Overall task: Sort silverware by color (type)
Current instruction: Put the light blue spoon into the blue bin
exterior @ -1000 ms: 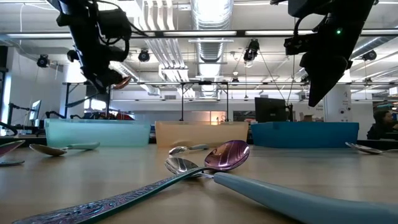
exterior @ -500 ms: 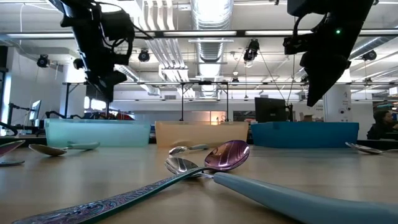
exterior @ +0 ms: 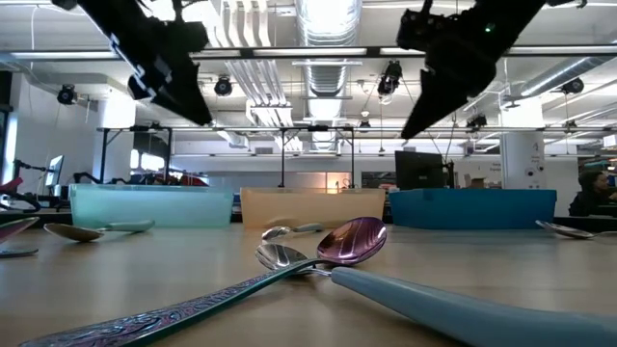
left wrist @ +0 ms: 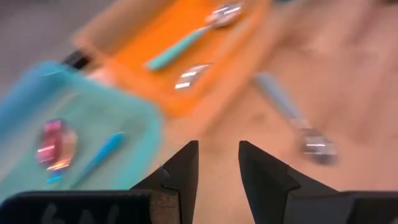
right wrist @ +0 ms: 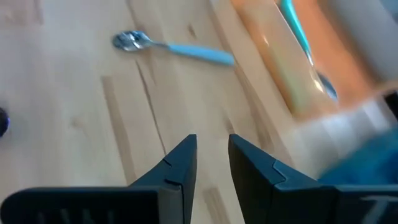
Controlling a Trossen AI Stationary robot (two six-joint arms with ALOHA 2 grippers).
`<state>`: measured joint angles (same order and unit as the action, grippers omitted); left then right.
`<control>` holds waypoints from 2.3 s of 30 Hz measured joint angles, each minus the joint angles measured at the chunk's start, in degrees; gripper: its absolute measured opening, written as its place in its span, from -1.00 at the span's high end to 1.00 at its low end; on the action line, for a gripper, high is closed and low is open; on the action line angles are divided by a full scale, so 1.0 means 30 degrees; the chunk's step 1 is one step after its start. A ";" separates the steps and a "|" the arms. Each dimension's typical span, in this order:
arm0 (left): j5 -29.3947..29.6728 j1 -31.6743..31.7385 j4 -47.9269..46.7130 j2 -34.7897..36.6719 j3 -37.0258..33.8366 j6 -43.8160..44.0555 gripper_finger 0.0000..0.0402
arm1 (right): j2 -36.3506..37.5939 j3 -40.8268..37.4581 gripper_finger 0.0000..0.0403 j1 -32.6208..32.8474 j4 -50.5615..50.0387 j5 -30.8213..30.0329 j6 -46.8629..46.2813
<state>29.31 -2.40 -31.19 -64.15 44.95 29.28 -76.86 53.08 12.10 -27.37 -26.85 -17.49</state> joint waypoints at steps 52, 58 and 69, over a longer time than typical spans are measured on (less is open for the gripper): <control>0.3371 -1.0862 0.1061 0.1434 0.3983 0.3350 0.51 | -0.9173 0.4719 0.31 -0.5166 0.6407 0.9839 1.5498; 0.3543 -1.1035 0.0690 0.1460 0.4080 0.3410 0.51 | -1.0540 0.5667 0.31 -0.5173 0.6322 0.9933 1.5946; 0.3577 -1.1064 0.0141 0.1482 0.4080 0.3561 0.51 | -1.3147 0.8538 0.33 -0.5524 0.3703 1.0335 1.6795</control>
<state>40.04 -35.59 -30.77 -59.70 57.19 39.96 -116.30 78.69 -4.47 -16.26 4.15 32.89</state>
